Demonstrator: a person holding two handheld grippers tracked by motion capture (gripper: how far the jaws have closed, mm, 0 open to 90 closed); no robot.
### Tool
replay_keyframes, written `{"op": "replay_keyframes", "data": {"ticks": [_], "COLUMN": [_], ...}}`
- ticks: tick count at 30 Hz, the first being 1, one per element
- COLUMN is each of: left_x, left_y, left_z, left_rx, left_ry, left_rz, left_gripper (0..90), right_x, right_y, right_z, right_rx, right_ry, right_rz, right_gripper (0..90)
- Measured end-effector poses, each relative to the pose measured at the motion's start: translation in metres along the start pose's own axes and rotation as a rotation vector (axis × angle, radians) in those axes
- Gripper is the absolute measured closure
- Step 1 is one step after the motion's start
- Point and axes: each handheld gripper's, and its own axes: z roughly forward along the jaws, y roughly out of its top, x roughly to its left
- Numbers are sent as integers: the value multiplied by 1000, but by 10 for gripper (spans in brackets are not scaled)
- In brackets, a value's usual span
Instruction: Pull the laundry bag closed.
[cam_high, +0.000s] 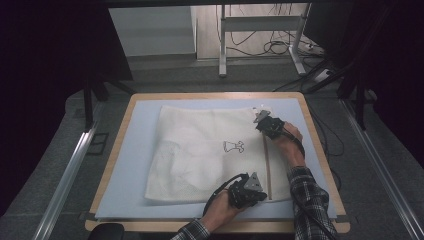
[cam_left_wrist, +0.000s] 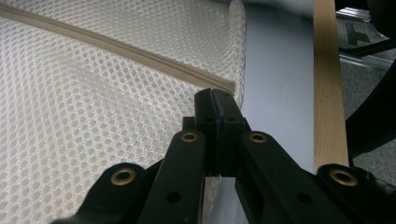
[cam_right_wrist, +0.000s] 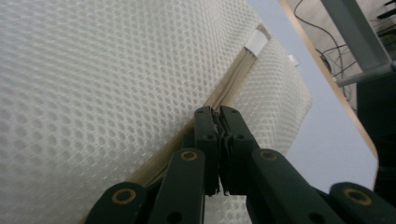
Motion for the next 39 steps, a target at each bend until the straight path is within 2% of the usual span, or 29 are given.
{"op": "replay_keyframes", "data": {"ticks": [20,39], "left_x": [1,1], "left_y": [0,0], "left_z": [0,0], "left_rx": [1,1], "left_ry": [-7,-7], "left_rz": [-13,-15], "left_gripper": [899,899], "right_x": [-13,-24], "right_y": [10,18], "right_z": [15,21], "right_rx": [-7,-17], "right_ry": [-3,-5], "right_rz": [42,68], "right_gripper": [860,860]}}
